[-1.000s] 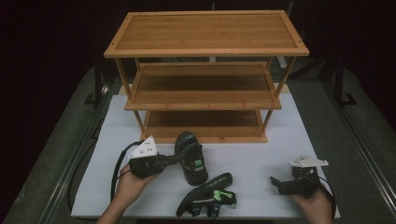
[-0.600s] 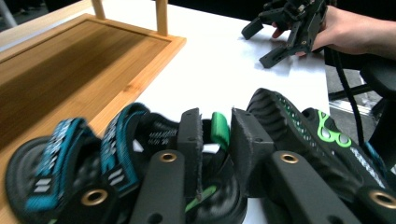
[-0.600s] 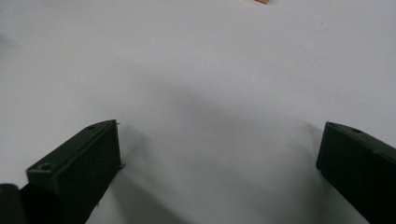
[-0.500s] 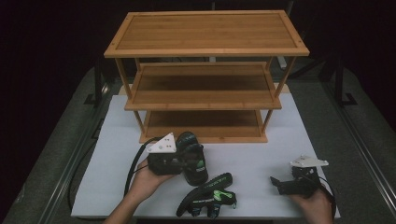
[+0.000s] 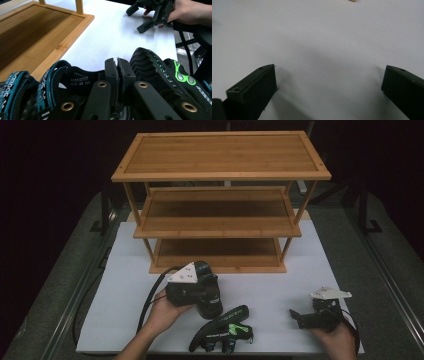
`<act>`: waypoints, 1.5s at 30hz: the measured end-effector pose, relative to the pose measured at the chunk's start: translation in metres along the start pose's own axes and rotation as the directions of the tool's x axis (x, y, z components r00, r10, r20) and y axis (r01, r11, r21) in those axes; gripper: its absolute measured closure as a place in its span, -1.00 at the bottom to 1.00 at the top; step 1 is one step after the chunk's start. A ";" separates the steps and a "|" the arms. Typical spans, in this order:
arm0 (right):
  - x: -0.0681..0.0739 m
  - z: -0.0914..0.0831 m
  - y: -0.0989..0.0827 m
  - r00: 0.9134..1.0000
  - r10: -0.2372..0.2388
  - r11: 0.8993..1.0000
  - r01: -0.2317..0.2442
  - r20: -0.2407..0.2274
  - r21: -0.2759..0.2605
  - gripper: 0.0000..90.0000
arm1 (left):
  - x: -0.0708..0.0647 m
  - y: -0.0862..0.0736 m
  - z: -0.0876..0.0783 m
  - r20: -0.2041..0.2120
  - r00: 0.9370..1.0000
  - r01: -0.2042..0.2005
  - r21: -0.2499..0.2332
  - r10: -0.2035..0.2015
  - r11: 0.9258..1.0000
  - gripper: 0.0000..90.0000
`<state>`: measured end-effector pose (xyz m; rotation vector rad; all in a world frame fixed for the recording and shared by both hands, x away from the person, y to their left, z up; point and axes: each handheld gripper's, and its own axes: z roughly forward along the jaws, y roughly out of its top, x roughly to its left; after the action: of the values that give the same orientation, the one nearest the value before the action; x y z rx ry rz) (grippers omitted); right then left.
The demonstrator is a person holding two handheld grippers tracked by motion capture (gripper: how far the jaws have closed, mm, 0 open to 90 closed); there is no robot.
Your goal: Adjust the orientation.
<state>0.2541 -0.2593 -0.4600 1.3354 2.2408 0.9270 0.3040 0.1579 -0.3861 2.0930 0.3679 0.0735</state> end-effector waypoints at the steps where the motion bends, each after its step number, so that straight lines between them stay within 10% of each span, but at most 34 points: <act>1: 0.000 0.000 0.000 1.000 0.000 1.000 0.000 0.000 0.000 -1.00 | 0.000 0.000 -0.004 -0.002 1.000 0.002 0.002 -0.002 1.000 0.95; 19: 0.000 0.000 0.000 1.000 0.002 1.000 -0.002 0.000 0.001 -1.00 | -0.001 -0.012 -0.045 -0.018 1.000 0.015 0.015 -0.015 1.000 0.95; 37: 0.000 0.000 0.000 1.000 0.001 1.000 -0.001 0.000 0.001 -1.00 | -0.006 -0.019 -0.043 0.015 1.000 0.026 0.016 -0.027 1.000 0.94; 45: 0.000 0.000 0.000 1.000 0.006 1.000 -0.006 -0.005 0.003 -1.00 | -0.003 -0.026 -0.062 -0.028 0.997 0.070 -0.009 -0.070 0.998 0.33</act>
<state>0.2546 -0.2597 -0.4596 1.3432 2.2438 0.9312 0.2827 0.2208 -0.3750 2.0711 0.4569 0.0635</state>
